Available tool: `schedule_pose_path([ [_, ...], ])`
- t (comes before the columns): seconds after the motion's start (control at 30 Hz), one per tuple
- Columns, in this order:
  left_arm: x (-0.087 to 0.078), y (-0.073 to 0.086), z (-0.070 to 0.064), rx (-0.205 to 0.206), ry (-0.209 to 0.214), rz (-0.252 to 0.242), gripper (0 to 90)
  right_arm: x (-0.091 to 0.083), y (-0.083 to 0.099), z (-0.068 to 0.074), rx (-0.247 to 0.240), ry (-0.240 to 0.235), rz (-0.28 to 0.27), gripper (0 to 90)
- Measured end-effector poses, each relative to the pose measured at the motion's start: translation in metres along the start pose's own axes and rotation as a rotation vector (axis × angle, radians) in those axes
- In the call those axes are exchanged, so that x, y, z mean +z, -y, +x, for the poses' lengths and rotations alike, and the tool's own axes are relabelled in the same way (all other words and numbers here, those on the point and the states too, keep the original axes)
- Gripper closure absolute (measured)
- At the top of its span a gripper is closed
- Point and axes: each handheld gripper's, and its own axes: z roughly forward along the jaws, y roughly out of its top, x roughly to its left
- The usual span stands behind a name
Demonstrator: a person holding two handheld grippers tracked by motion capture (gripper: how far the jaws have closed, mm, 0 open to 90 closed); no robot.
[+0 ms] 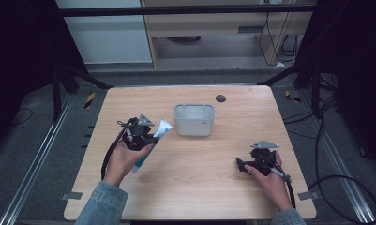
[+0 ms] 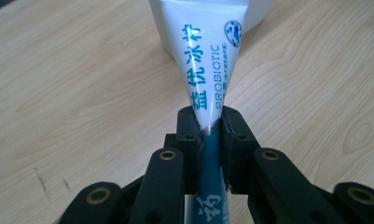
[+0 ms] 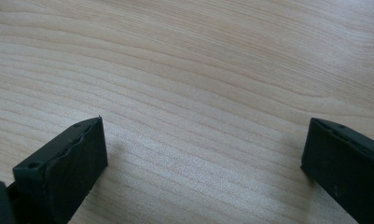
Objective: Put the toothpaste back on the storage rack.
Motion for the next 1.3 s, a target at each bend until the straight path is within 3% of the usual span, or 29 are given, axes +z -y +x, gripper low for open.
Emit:
schedule_pose_path([
  [0.27, -0.004, -0.018, -0.004, 0.009, -0.003, -0.038, 78.9, 0.000, 0.000, 0.000, 0.000, -0.001, 0.001, 0.5],
  [0.47, -0.006, -0.033, -0.003, -0.004, 0.033, -0.075, 78.9, -0.001, 0.000, 0.001, 0.004, 0.002, 0.000, 0.6],
  [0.63, -0.008, -0.047, -0.005, 0.012, 0.042, -0.094, 78.9, -0.001, 0.001, 0.001, 0.003, 0.001, 0.002, 0.6],
  [0.93, -0.011, -0.070, -0.018, 0.047, 0.039, -0.133, 79.0, -0.001, 0.000, 0.001, 0.009, -0.005, 0.003, 0.4],
  [1.13, -0.004, -0.081, -0.030, 0.070, 0.057, -0.137, 78.9, -0.001, 0.000, 0.001, 0.008, -0.005, 0.003, 0.4],
  [1.3, 0.002, -0.088, -0.033, 0.076, 0.059, -0.137, 78.9, -0.001, 0.000, 0.001, 0.008, -0.004, 0.003, 0.4],
])
